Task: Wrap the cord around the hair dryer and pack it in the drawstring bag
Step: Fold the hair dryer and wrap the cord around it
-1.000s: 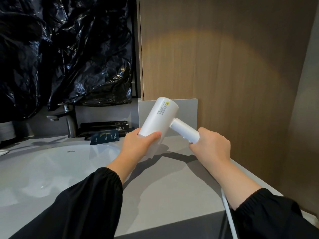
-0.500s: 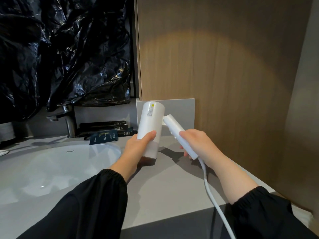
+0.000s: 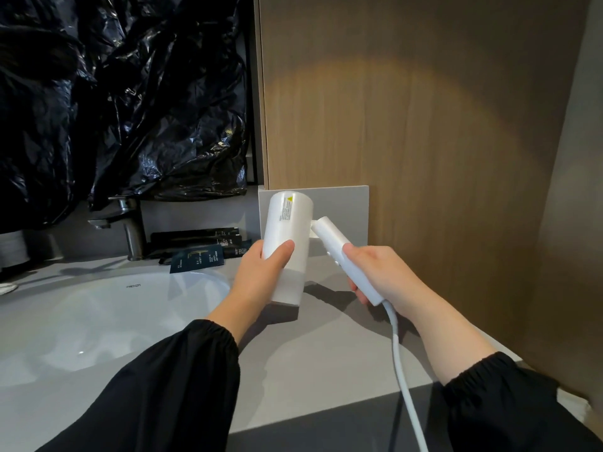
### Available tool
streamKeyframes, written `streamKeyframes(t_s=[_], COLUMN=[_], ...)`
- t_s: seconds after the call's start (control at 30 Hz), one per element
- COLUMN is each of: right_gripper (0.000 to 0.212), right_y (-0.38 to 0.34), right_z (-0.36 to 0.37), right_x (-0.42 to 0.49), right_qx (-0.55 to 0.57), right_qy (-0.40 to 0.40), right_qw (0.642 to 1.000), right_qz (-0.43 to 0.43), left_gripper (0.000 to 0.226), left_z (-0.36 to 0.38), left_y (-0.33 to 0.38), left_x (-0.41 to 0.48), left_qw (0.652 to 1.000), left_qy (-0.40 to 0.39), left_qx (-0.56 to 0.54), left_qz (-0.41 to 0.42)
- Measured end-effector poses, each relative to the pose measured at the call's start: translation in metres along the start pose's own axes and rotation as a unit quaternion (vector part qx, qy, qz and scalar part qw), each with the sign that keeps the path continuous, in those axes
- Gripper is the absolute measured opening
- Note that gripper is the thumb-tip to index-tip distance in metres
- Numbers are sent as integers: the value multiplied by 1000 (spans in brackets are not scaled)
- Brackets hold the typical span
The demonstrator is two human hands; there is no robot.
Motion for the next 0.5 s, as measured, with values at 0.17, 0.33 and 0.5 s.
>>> streamKeyframes(t_s=[0.17, 0.33, 0.5], right_gripper=[25, 25, 29], right_y=[-6, -5, -10], right_z=[-1, 0, 9], right_x=[2, 3, 4], right_qx=[4, 11, 58], right_qy=[30, 49, 94], right_qw=[998, 997, 991], right_qz=[-47, -60, -81], left_gripper=[39, 47, 31], left_z=[2, 4, 24], left_y=[11, 15, 16], left_x=[-7, -12, -15], left_qw=[997, 995, 994], left_qy=[28, 52, 70], left_qx=[15, 6, -28], left_qz=[68, 79, 78])
Point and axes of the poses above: each hand's wrist, its own x-axis towards the middle knuckle, its own z-axis out of the palm, y = z × x, the point moved 5 cm from there along x, towards the middle knuckle, and after that the axes turned 13 degrees about -z, right-handed, at the moved point
